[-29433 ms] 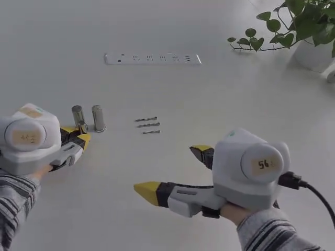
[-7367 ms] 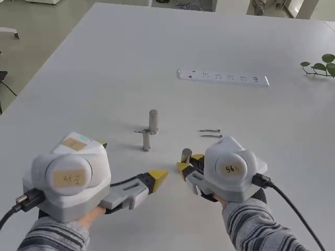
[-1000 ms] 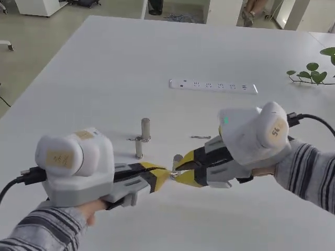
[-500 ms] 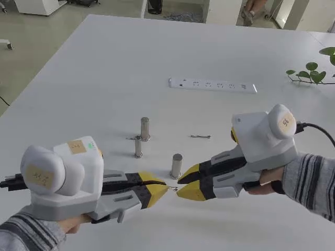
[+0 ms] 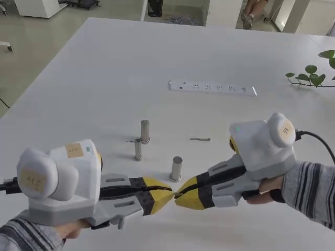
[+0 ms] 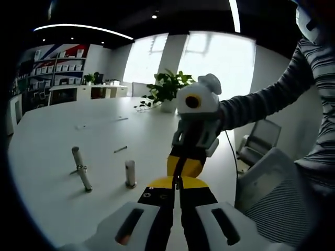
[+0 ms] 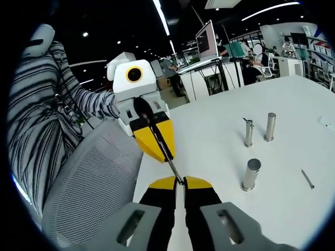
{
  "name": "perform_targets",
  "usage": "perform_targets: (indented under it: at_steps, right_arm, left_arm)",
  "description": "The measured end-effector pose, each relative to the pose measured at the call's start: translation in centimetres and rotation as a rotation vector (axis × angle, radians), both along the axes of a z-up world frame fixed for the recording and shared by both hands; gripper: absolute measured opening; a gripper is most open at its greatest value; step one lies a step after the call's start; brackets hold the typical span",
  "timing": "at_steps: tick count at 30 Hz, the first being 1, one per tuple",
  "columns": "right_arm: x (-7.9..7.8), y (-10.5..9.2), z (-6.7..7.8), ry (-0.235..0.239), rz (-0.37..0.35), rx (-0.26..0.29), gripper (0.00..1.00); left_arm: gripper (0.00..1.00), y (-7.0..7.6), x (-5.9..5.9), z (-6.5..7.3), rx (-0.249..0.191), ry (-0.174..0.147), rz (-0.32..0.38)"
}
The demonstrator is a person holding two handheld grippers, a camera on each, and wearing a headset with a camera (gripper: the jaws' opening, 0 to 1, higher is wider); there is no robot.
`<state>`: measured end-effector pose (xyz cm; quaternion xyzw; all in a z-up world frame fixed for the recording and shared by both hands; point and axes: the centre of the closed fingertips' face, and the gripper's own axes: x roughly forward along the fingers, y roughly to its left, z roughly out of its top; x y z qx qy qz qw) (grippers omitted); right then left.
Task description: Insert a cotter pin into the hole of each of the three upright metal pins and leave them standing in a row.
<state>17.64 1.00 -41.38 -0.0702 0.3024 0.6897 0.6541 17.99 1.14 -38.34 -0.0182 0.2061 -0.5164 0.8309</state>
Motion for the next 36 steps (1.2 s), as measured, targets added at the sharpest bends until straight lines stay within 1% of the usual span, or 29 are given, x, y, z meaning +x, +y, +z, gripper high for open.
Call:
perform_targets:
  at_steps: [3,5,6,8,11,12,13,14,17,18,20,22,26,31,33,35,36]
  right_arm:
    - [-0.1,-0.1,0.1,-0.037,0.023,-0.008,0.0]
    - [0.0,-0.1,0.1,-0.055,0.024,-0.018,0.0]
    - [0.0,-0.2,0.2,-0.071,0.032,-0.024,0.0]
    - [0.0,-0.3,0.1,-0.121,0.058,-0.042,0.0]
    - [-0.1,-0.4,0.0,-0.163,0.084,-0.067,0.0]
    - [-0.1,-0.4,0.0,-0.189,0.103,-0.076,0.0]
    - [-0.1,-0.4,0.0,-0.199,0.106,-0.078,0.0]
    - [-0.1,-0.4,0.0,-0.223,0.115,-0.084,0.0]
    - [-0.1,-0.4,-0.1,-0.249,0.124,-0.095,0.0]
    - [0.0,-0.5,-0.1,-0.261,0.129,-0.097,0.0]
    - [0.0,-0.5,-0.1,-0.272,0.132,-0.098,0.0]
    - [0.0,-0.6,-0.2,-0.284,0.139,-0.102,0.0]
    - [0.8,-0.9,-0.4,-0.3,0.118,-0.113,0.0]
    - [2.1,-1.8,-0.6,-0.315,0.082,-0.132,0.0]
    - [2.7,-2.3,-0.7,-0.321,0.067,-0.141,0.0]
    - [3.1,-2.7,-0.7,-0.324,0.053,-0.145,0.0]
    - [3.4,-2.9,-0.8,-0.326,0.047,-0.148,0.0]
  left_arm:
    - [0.0,0.1,-0.2,-0.3,0.012,0.008,-0.004]
    - [0.0,0.1,-0.3,-0.5,0.024,0.008,-0.005]
    - [0.0,0.2,-0.3,-0.5,0.025,0.01,-0.005]
    - [0.0,0.1,-0.4,-0.6,0.022,0.016,-0.003]
    - [0.0,0.1,-0.4,-0.7,0.023,0.017,-0.005]
    - [0.0,0.0,-0.4,-0.8,0.025,0.018,-0.005]
    - [0.0,0.0,-0.4,-0.8,0.026,0.018,-0.005]
    - [0.0,0.0,-0.4,-0.8,0.029,0.015,-0.003]
    - [0.0,0.0,-0.3,-0.9,0.041,-0.001,0.005]
    - [0.0,0.0,-0.2,-0.9,0.049,-0.015,0.009]
    - [0.02,0.1,0.0,-1.0,0.064,-0.032,0.019]
    - [0.04,0.1,0.2,-1.1,0.068,-0.037,0.023]
    - [0.18,0.1,0.4,-1.2,0.081,-0.054,0.039]
    - [0.28,0.3,1.2,-1.8,0.105,-0.077,0.081]
    - [0.31,0.5,1.7,-2.2,0.124,-0.09,0.107]
    - [0.32,0.7,2.0,-2.5,0.14,-0.098,0.123]
    - [0.31,0.8,2.3,-2.8,0.158,-0.108,0.134]
